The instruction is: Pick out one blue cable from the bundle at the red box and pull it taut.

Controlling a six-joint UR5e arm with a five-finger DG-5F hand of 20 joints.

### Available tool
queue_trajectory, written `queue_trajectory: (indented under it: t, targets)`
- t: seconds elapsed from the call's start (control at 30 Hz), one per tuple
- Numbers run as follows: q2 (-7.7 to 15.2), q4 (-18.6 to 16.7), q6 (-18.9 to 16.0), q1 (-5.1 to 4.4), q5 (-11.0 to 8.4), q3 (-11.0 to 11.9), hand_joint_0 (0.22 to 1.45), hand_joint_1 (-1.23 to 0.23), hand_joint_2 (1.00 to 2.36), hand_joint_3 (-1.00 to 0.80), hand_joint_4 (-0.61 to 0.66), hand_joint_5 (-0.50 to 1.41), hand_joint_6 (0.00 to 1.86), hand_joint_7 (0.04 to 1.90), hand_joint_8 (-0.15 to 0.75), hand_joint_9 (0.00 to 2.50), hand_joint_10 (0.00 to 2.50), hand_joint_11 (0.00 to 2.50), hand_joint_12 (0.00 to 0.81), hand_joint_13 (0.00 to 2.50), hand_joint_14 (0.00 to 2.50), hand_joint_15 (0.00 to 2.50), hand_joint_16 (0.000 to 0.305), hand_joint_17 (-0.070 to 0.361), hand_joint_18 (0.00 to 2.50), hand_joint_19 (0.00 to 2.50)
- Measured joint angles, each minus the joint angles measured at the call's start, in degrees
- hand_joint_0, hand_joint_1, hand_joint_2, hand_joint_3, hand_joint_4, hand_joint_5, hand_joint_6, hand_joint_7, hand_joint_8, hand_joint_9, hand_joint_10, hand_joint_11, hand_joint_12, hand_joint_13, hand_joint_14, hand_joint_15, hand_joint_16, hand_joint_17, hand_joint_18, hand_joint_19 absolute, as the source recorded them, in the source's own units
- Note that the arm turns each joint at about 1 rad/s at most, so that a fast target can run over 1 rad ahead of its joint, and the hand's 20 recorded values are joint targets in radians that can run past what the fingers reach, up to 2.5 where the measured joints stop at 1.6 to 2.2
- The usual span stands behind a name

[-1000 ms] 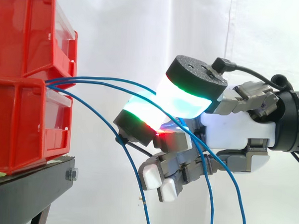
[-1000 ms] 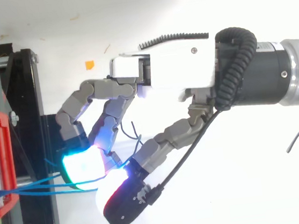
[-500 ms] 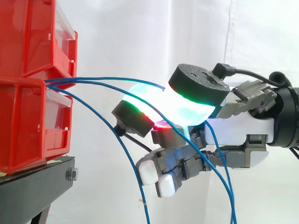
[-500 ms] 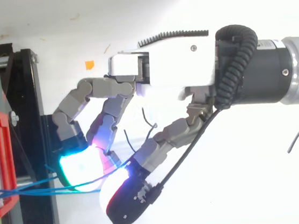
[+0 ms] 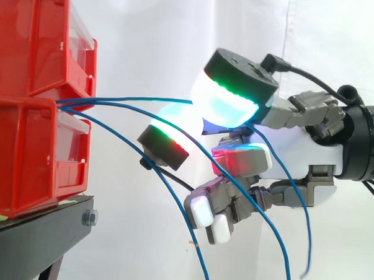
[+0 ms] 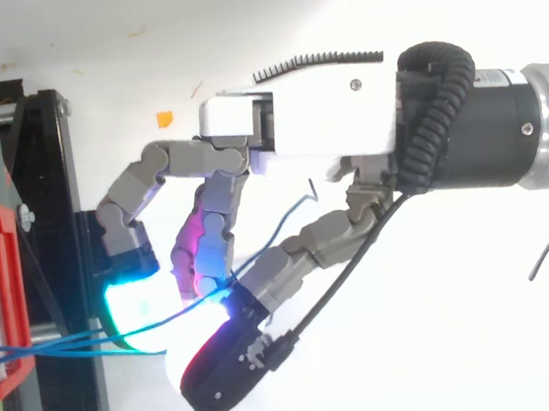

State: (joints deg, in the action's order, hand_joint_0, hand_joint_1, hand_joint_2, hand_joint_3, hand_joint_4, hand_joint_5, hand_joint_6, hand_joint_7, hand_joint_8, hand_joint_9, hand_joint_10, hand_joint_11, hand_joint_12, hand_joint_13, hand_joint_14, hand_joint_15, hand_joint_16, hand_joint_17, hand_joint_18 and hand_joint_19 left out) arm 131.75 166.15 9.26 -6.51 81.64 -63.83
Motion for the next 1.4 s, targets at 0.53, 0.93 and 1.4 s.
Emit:
queue_trajectory:
  t: [0.53,0.93,1.4]
  targets:
    - [0.00,0.12,-0.03,-0.08,-0.05,0.02,0.49,-0.91,1.00,-0.50,0.02,-0.16,0.88,0.99,0.223,1.43,0.03,1.03,0.329,1.10,0.02,0.49,0.051,0.115,0.95,0.63]
    - [0.00,-0.08,-0.03,-0.08,-0.04,0.02,0.46,-0.72,1.00,-0.50,0.03,-0.15,0.85,0.88,0.239,1.47,0.03,1.02,0.339,1.14,0.02,0.49,0.055,0.123,1.00,0.62]
    - [0.00,0.29,-0.03,0.00,-0.05,0.02,0.62,-0.72,1.01,-0.36,-0.07,-0.16,0.89,1.00,0.209,1.46,0.03,1.06,0.306,1.14,0.02,0.53,0.046,0.104,0.93,0.68]
